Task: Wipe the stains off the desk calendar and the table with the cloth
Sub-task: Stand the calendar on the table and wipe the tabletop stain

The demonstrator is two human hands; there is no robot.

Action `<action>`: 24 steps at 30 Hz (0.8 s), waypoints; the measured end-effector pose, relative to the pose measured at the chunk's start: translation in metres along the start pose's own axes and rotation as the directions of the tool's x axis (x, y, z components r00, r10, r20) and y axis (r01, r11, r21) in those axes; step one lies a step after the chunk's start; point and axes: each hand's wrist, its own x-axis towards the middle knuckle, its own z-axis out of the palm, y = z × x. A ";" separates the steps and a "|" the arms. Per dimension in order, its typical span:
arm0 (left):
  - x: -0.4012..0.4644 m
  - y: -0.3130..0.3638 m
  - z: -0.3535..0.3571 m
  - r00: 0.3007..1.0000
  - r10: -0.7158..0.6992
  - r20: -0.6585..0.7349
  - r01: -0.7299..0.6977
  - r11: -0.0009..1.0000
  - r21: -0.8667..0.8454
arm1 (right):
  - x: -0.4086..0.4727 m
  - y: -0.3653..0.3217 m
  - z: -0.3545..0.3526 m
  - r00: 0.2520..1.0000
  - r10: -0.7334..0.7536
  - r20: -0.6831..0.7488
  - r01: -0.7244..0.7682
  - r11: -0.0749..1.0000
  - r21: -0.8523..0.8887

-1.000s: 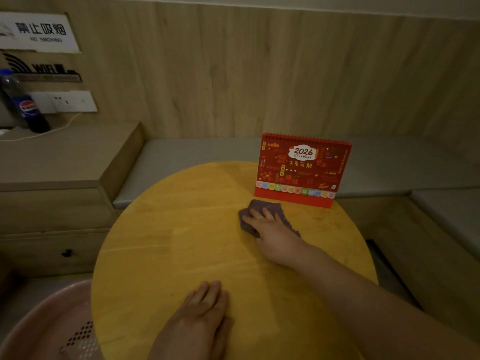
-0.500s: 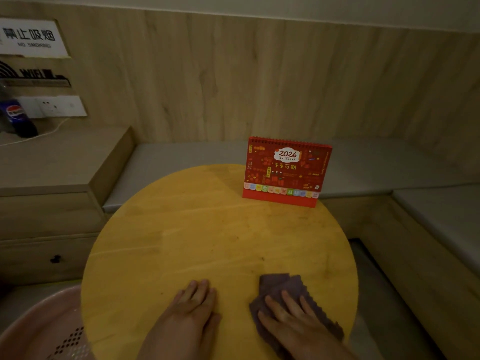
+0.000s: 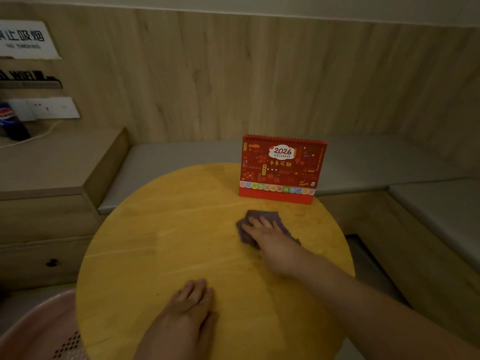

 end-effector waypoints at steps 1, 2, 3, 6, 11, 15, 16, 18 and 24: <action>0.000 -0.001 -0.001 1.000 -0.004 0.017 0.003 1.000 0.011 | 0.012 0.000 -0.005 1.000 0.016 0.013 -0.016 1.000 -0.013; 0.000 -0.001 -0.001 1.000 -0.007 0.017 0.007 1.000 0.015 | 0.022 -0.001 -0.009 0.999 0.029 0.019 -0.029 0.999 -0.019; -0.001 -0.001 -0.002 0.999 -0.008 0.036 0.007 1.000 0.011 | 0.029 -0.001 -0.009 0.999 0.040 0.017 -0.040 0.999 -0.021; -0.001 -0.003 -0.002 0.999 0.006 0.051 -0.007 1.000 0.026 | 0.033 -0.008 -0.006 0.998 0.067 0.001 -0.067 0.997 -0.029; -0.003 -0.001 -0.002 0.999 -0.019 0.028 0.018 0.999 0.035 | 0.008 -0.020 0.004 0.998 0.049 0.027 -0.049 0.999 -0.001; -0.006 0.005 -0.006 0.989 -0.118 0.090 0.117 0.993 0.024 | -0.039 -0.036 0.023 0.998 -0.010 0.059 0.012 0.999 -0.031; -0.006 0.006 -0.004 0.990 -0.117 0.075 0.116 0.993 0.018 | -0.051 -0.039 0.027 0.995 -0.030 0.098 0.033 0.999 -0.037; -0.006 0.008 -0.003 0.987 -0.125 0.102 0.130 0.991 -0.045 | -0.080 -0.043 0.036 0.985 -0.048 0.167 0.055 0.998 -0.034; -0.009 0.008 0.004 0.989 -0.123 0.084 0.135 0.978 -0.159 | -0.152 -0.033 0.068 0.978 -0.206 0.037 0.205 0.910 -0.360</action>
